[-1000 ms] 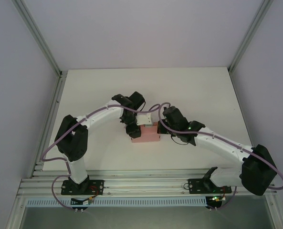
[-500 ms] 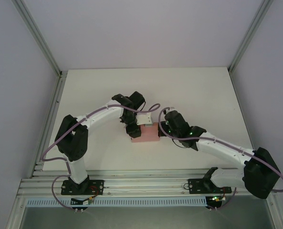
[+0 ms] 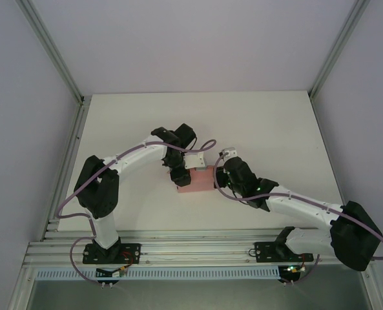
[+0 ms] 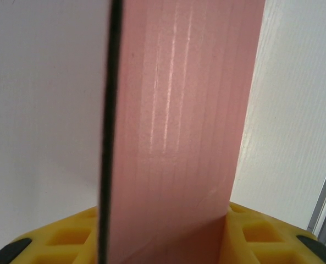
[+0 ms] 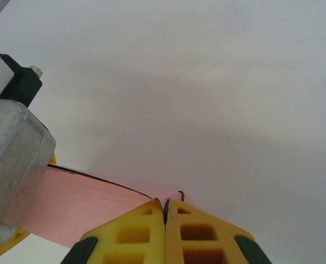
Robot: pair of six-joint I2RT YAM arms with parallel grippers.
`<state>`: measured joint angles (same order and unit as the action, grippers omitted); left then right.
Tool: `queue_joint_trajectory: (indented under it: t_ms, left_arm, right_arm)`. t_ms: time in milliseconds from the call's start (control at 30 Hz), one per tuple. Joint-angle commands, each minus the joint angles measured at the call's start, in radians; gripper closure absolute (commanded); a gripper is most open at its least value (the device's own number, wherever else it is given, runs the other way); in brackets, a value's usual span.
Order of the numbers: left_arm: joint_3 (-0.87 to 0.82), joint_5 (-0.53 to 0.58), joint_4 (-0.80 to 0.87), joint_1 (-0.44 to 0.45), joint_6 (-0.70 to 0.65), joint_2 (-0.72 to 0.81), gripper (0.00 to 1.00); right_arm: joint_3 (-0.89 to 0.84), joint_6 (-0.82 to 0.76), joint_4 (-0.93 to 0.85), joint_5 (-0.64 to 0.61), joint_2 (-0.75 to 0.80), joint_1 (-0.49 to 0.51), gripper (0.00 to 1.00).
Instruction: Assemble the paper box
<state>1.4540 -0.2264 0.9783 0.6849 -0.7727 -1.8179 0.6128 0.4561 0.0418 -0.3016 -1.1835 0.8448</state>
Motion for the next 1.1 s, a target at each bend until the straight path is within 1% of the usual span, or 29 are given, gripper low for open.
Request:
queue_joint_trajectory:
  t_ms: [0, 33, 100, 133, 200, 233, 300, 333, 367, 433, 500, 533, 633, 733, 900, 967, 1033, 1067]
  left_arm:
    - [-0.001, -0.018, -0.169, 0.003, 0.074, 0.000, 0.60]
    - [-0.001, -0.017, -0.174, 0.002, 0.081, 0.005, 0.56]
    - [0.000, -0.013, -0.181, 0.003, 0.092, 0.018, 0.54]
    - [0.003, -0.008, -0.187, 0.003, 0.098, 0.027, 0.49]
    - [0.008, 0.009, -0.201, 0.002, 0.116, 0.044, 0.42]
    - [0.008, 0.017, -0.206, 0.002, 0.122, 0.054, 0.36]
    - [0.009, 0.025, -0.213, 0.002, 0.132, 0.071, 0.34]
    - [0.011, 0.023, -0.215, 0.001, 0.140, 0.082, 0.29]
    - [0.007, 0.019, -0.218, 0.002, 0.145, 0.094, 0.28]
    - [-0.005, 0.012, -0.234, 0.002, 0.165, 0.118, 0.20]
    - [-0.014, 0.000, -0.230, 0.002, 0.172, 0.144, 0.19]
    - [-0.023, -0.003, -0.230, 0.001, 0.177, 0.159, 0.17]
    - [-0.063, 0.027, -0.247, 0.000, 0.201, 0.220, 0.12]
    - [-0.115, 0.114, -0.278, -0.003, 0.269, 0.293, 0.08]
    - [-0.229, 0.240, -0.311, -0.004, 0.401, 0.446, 0.04]
    - [-0.271, 0.310, -0.304, -0.005, 0.479, 0.504, 0.03]
    - [-0.326, 0.374, -0.283, -0.005, 0.535, 0.555, 0.09]
    - [-0.353, 0.400, -0.272, -0.005, 0.561, 0.575, 0.15]
  right_arm:
    - [-0.034, -0.039, -0.016, 0.160, -0.033, 0.071, 1.00]
    - [-0.025, -0.036, -0.034, 0.150, -0.034, 0.072, 1.00]
    - [-0.013, -0.029, -0.054, 0.133, -0.036, 0.074, 1.00]
    - [-0.009, -0.025, -0.060, 0.130, -0.034, 0.074, 1.00]
    - [-0.005, -0.014, -0.061, 0.114, -0.026, 0.076, 1.00]
    - [-0.004, -0.014, -0.069, 0.111, -0.022, 0.077, 1.00]
    - [0.002, -0.008, -0.080, 0.085, -0.016, 0.083, 1.00]
    - [0.006, -0.011, -0.093, 0.079, -0.019, 0.087, 1.00]
    - [0.009, -0.009, -0.095, 0.065, -0.020, 0.092, 1.00]
    - [0.023, -0.008, -0.106, 0.047, -0.029, 0.098, 1.00]
    - [0.038, -0.008, -0.110, 0.018, -0.047, 0.100, 1.00]
    - [0.049, -0.007, -0.119, 0.003, -0.056, 0.100, 1.00]
    - [0.104, -0.005, -0.185, -0.056, -0.090, 0.099, 1.00]
    - [0.143, 0.008, -0.228, -0.079, -0.111, 0.099, 1.00]
    - [0.152, -0.002, -0.220, -0.085, -0.104, 0.099, 1.00]
    - [0.157, -0.011, -0.219, -0.087, -0.105, 0.099, 1.00]
    - [0.167, -0.016, -0.224, -0.085, -0.111, 0.100, 1.00]
    - [0.175, -0.015, -0.233, -0.079, -0.118, 0.099, 1.00]
